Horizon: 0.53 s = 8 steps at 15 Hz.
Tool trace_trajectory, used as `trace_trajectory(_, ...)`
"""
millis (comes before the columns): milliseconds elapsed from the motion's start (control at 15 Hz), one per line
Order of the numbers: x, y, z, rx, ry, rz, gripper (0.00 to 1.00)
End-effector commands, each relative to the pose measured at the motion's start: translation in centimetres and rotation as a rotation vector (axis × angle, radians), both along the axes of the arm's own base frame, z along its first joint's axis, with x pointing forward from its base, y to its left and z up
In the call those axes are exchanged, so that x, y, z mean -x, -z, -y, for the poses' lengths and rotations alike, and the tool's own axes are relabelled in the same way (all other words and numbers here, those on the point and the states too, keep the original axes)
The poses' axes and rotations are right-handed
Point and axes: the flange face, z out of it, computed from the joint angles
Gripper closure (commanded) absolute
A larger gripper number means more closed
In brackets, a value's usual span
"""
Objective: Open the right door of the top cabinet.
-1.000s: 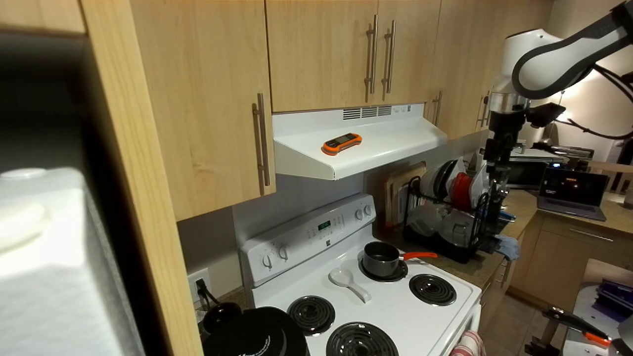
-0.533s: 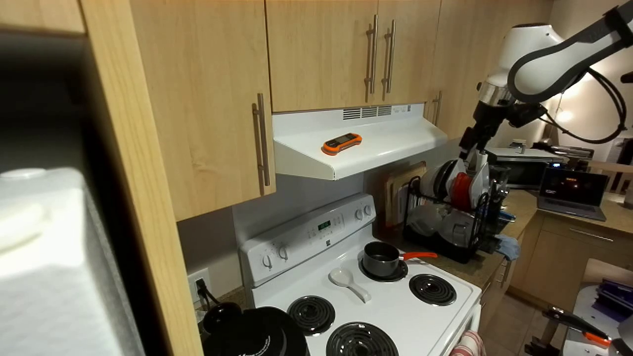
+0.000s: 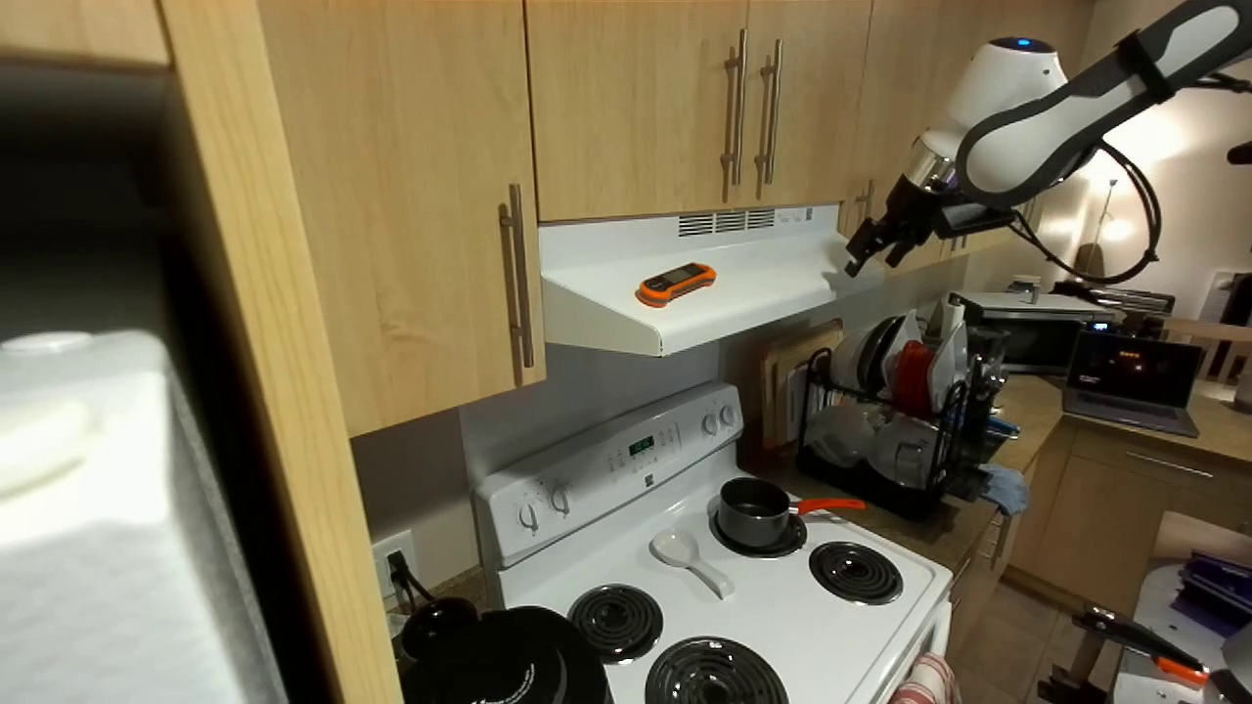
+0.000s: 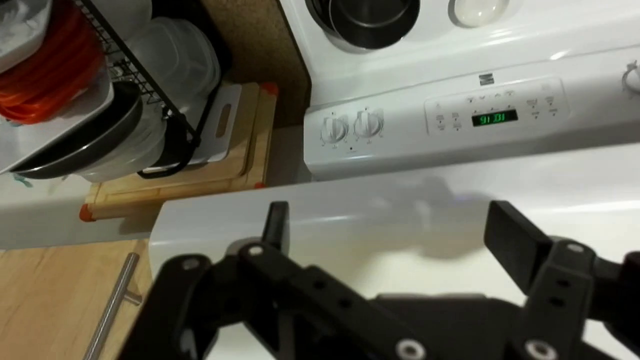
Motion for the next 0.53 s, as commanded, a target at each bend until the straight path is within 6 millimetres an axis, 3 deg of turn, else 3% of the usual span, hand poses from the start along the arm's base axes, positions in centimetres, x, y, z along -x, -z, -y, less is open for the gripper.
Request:
trace_trajectory(0,-3.9,0.1,1.3,0.014,0.052,0.070,0.00)
trace_trajectory(200,-5.4,-1.0,2.0,0.050,0.054,0.115,0.00)
trace_trajectory(467,-3.5,-3.2,1.5,0.064,0.005,0.148,0.00)
